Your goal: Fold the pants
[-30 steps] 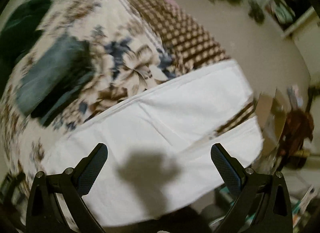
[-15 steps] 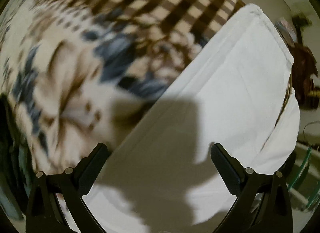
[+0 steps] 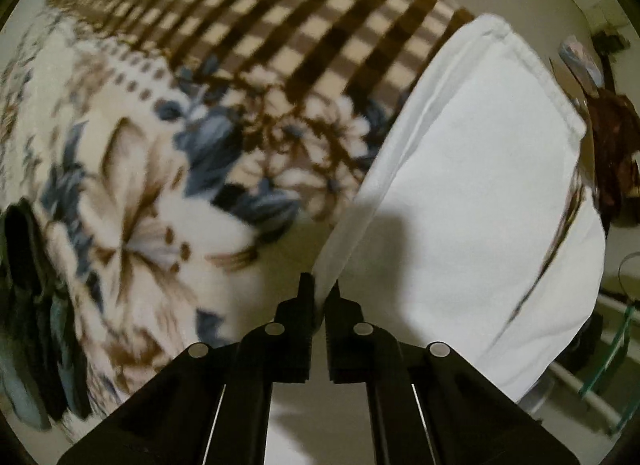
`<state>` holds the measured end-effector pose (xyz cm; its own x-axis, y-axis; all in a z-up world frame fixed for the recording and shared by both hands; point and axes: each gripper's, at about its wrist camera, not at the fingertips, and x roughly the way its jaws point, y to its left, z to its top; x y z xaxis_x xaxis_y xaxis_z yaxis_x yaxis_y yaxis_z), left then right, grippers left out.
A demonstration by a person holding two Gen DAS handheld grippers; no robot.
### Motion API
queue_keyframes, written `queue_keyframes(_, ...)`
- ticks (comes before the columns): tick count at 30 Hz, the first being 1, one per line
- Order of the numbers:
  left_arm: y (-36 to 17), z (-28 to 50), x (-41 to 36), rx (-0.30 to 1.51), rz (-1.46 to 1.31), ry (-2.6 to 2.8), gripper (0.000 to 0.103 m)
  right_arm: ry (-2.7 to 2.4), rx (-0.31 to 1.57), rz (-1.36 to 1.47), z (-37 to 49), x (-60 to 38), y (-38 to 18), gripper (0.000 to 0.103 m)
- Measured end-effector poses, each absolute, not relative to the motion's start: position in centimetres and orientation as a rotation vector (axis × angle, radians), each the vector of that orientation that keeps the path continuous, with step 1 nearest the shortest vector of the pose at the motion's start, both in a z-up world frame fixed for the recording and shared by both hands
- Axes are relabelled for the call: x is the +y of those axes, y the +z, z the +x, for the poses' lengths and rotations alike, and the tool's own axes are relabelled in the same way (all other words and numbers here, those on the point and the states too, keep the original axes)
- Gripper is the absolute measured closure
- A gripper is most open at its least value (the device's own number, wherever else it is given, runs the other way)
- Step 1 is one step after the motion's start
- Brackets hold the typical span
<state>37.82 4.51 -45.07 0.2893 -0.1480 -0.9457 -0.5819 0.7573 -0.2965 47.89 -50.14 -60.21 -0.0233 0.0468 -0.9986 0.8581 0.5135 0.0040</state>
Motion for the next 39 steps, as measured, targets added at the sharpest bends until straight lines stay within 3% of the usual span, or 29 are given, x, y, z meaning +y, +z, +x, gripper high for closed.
queue_keyframes(6, -40.2, 30.0, 8.8, 1.136, -0.800, 0.235, 0.094, -0.709, 1.401, 0.796, 42.9, -46.5, -56.4, 0.099)
queue_keyframes(12, -39.0, 25.9, 11.8, 1.053, -0.873, 0.200, 0.094, -0.641, 1.346, 0.779, 35.6, -46.6, -52.9, 0.099)
queue_keyframes(18, -42.8, 19.3, 13.1, 1.130, -0.842, 0.257, 0.094, -0.582, 1.361, 0.737, 25.0, -52.1, -50.1, 0.099)
queue_keyframes(28, -55.1, 12.7, 13.8, 1.300, -0.824, 0.435, 0.092, -0.592, 1.490, 0.705, 17.0, -51.4, -58.9, 0.099)
queue_keyframes(31, -55.3, 12.4, 13.7, 1.298, -0.824, 0.440, 0.089, -0.578, 1.555, 0.733, 15.5, -51.6, -62.0, 0.098)
queue_keyframes(33, -54.7, 12.6, 13.5, 1.310, -0.805, 0.438, 0.090, -0.538, 1.557, 0.820, 14.3, -52.5, -63.0, 0.090)
queue_keyframes(35, -54.1, 13.0, 13.3, 1.327, -0.786, 0.437, 0.085, -0.527, 1.543, 0.896, 12.9, -53.7, -62.9, 0.064)
queue_keyframes(36, -53.9, 13.1, 13.3, 1.331, -0.776, 0.438, 0.078, -0.529, 1.500, 0.937, 12.0, -54.6, -62.4, 0.058)
queue_keyframes(39, -53.8, 13.2, 13.5, 1.320, -0.759, 0.469, 0.044, -0.589, 1.341, 1.005, 9.5, -58.3, -60.2, 0.055)
